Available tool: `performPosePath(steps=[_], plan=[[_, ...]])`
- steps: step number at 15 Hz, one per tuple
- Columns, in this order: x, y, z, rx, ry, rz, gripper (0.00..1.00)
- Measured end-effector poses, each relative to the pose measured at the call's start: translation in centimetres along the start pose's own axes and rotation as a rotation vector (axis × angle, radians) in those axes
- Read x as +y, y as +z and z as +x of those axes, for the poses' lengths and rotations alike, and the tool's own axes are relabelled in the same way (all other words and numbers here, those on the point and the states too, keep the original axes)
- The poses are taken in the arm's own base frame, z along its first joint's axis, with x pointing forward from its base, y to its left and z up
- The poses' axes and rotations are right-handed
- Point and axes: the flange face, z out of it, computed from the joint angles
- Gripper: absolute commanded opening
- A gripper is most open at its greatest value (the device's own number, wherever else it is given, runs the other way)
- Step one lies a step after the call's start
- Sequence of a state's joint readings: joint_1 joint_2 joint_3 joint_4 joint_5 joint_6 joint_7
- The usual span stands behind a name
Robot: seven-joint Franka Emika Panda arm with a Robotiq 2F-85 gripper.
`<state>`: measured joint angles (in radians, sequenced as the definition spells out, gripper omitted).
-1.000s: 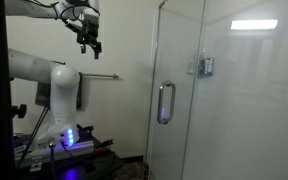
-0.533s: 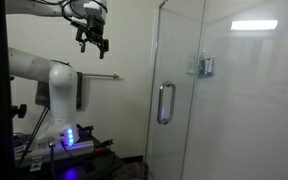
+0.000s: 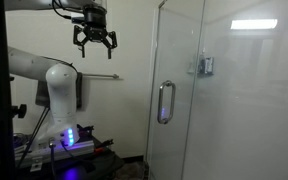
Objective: Close the shower door
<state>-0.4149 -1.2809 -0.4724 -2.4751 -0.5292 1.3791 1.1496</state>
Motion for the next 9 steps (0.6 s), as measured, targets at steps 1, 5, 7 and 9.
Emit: performPosePath(steps=[1, 5, 7, 9], plan=[[-0.2, 0.0, 1.0, 0.001, 0.049, 0.04, 1.0], [-1.7, -0.6, 3.9, 0.028, 0.24, 0.196, 1.0], [-2.8, -0.9, 3.7, -0.034, 0.26, 0.253, 1.0], [-3.0, -0.9, 3.5, -0.043, 0.259, 0.255, 1.0]])
